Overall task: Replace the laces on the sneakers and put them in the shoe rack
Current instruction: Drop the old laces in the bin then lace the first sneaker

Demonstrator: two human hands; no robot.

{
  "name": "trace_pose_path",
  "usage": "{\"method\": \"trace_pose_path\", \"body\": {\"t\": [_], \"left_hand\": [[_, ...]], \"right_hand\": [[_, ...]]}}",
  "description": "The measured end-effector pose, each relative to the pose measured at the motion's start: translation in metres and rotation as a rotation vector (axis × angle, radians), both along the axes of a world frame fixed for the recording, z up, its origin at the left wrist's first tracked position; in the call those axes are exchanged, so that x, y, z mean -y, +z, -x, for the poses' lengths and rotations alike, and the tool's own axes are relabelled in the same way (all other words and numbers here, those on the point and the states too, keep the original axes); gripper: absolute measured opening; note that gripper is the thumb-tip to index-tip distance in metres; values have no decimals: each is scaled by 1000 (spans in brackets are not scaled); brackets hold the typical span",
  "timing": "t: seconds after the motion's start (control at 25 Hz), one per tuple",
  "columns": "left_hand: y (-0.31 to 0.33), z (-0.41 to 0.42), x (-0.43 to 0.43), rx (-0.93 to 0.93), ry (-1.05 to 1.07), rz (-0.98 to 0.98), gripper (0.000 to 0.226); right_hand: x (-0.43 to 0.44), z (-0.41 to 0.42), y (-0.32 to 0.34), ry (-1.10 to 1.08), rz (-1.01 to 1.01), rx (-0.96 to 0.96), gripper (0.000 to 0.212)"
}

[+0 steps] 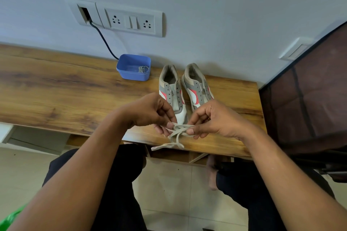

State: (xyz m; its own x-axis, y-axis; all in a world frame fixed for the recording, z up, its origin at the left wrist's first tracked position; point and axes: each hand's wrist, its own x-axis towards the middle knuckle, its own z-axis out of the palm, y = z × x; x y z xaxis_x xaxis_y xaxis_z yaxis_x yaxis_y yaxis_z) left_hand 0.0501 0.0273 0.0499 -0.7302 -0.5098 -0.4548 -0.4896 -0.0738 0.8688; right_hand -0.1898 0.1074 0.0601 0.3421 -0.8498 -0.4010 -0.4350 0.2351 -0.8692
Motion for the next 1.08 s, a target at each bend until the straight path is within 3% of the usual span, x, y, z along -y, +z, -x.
{"method": "trace_pose_path", "body": {"t": [0.12,0.28,0.4,0.48,0.56,0.68,0.8,0.88,0.96,1.04,1.08], "left_hand": [[2,0,3,-60,101,99,12],[13,-5,5,-223,252,119,18],[20,-4,0,-340,285,70,29],[21,0,-4,-345,251,50,30],[20,4,-6,-330,197,41,29],[23,2,-5,-386,169,1,26],[27,0,-6,-407,154,-66,20],[26,2,-8,-386,134,-88,18],[27,7,-10,-425,132,-118,14],[32,13,-12,-512,184,-142,9],[33,15,-13,-538,243,-136,9]], "right_hand": [[-2,4,2,154,-25,-87,14],[-8,-6,-23,442,-264,-463,16],[-14,-24,-39,515,-433,-537,20],[-12,-27,-38,469,-484,-544,35],[-6,-21,-33,322,-497,-455,41],[1,-10,-25,221,-409,-315,25],[-5,-9,-28,269,-376,-370,17],[-3,-9,-26,212,-202,-333,11],[1,-12,-12,43,-40,-51,15],[1,-17,-1,-52,-46,351,20],[-1,-20,1,-46,-78,442,15]]}}
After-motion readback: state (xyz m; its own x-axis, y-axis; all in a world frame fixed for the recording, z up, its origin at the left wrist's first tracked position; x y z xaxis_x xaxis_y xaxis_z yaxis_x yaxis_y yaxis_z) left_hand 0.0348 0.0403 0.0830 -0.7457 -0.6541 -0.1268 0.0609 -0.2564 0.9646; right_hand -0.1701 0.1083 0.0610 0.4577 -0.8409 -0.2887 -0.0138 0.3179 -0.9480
